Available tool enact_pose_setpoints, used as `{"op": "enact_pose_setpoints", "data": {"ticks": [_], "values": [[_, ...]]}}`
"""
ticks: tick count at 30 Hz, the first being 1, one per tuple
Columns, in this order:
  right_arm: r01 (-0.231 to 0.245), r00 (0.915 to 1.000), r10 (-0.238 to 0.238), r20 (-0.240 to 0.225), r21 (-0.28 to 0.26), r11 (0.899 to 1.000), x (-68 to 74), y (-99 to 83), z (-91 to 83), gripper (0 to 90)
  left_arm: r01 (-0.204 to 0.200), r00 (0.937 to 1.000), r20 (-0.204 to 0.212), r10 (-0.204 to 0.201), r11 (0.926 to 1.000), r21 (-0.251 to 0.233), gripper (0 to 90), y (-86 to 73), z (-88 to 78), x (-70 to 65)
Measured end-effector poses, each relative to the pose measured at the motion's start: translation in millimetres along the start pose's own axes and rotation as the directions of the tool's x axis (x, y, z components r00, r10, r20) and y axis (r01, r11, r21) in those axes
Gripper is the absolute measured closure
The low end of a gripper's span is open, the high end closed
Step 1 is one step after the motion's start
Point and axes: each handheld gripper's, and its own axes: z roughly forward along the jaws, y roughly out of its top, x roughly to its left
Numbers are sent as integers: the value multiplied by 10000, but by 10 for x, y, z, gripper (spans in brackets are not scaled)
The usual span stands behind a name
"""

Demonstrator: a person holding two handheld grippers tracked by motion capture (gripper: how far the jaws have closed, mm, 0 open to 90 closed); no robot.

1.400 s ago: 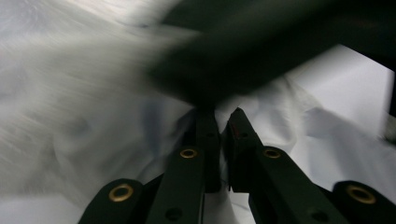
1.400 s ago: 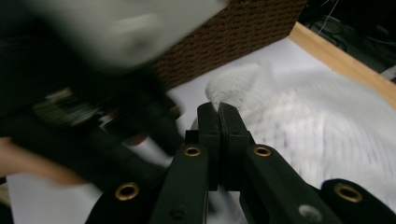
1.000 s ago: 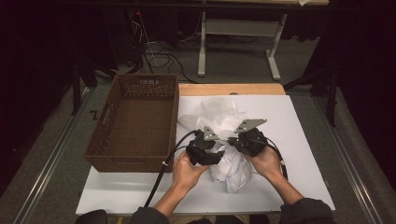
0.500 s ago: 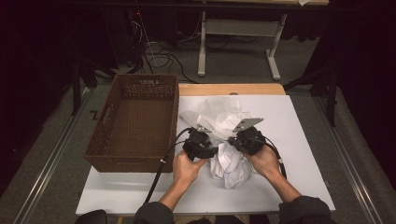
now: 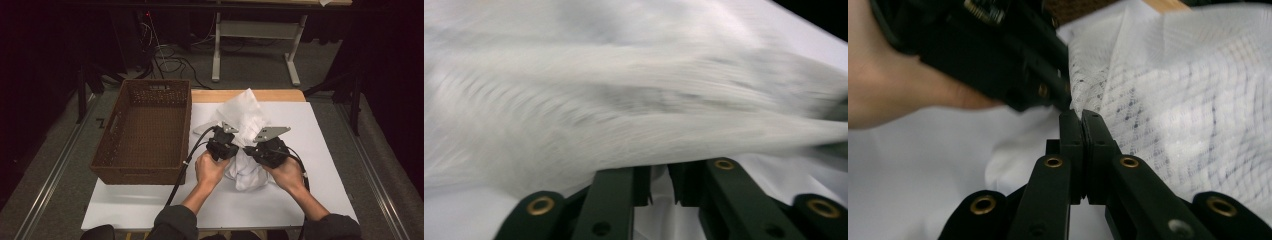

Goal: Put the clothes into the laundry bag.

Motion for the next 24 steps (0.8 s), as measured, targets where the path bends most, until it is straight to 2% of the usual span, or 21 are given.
{"op": "enact_pose_setpoints", "data": {"ticks": [1,2,4,6,9,12,14,16,19,21,24], "values": [[-161,9998,160,77,127,9998,-41,-37,28,900,93,9999,-45,-92,9998,147,710,-6,18,21],[-341,9994,337,126,282,9990,-78,-76,61,900,19,10000,-85,-17,9998,221,681,-15,12,20],[-613,9979,601,221,543,9966,-145,-148,138,897,-313,9991,-274,324,9988,383,631,-30,-32,-11],[-877,9960,865,223,583,9944,-193,-202,195,894,-435,9981,-406,458,9976,538,585,-60,-85,-36],[-1066,9941,1056,240,468,9932,-227,-223,214,890,-354,9980,-505,388,9971,680,561,-141,-167,-36],[-836,9958,815,422,510,9952,-222,-215,215,890,-75,9990,-433,117,9954,959,557,-211,-213,-14],[-765,9959,731,535,642,9950,-237,-221,224,892,-24,9993,-361,71,9917,1285,551,-251,-203,-10],[-881,9950,848,519,655,9940,-260,-238,237,891,-110,9991,-380,171,9878,1553,546,-298,-171,-18],[-903,9945,864,597,663,9937,-278,-256,226,892,36,9995,-322,18,9861,1661,547,-344,-115,12],[-917,9941,870,653,726,9931,-296,-274,221,892,142,9988,-479,-64,9861,1656,559,-356,-75,37],[-1032,9925,978,734,732,9920,-335,-306,204,893,166,9959,-907,10,9811,1926,624,-368,-16,58]]}}
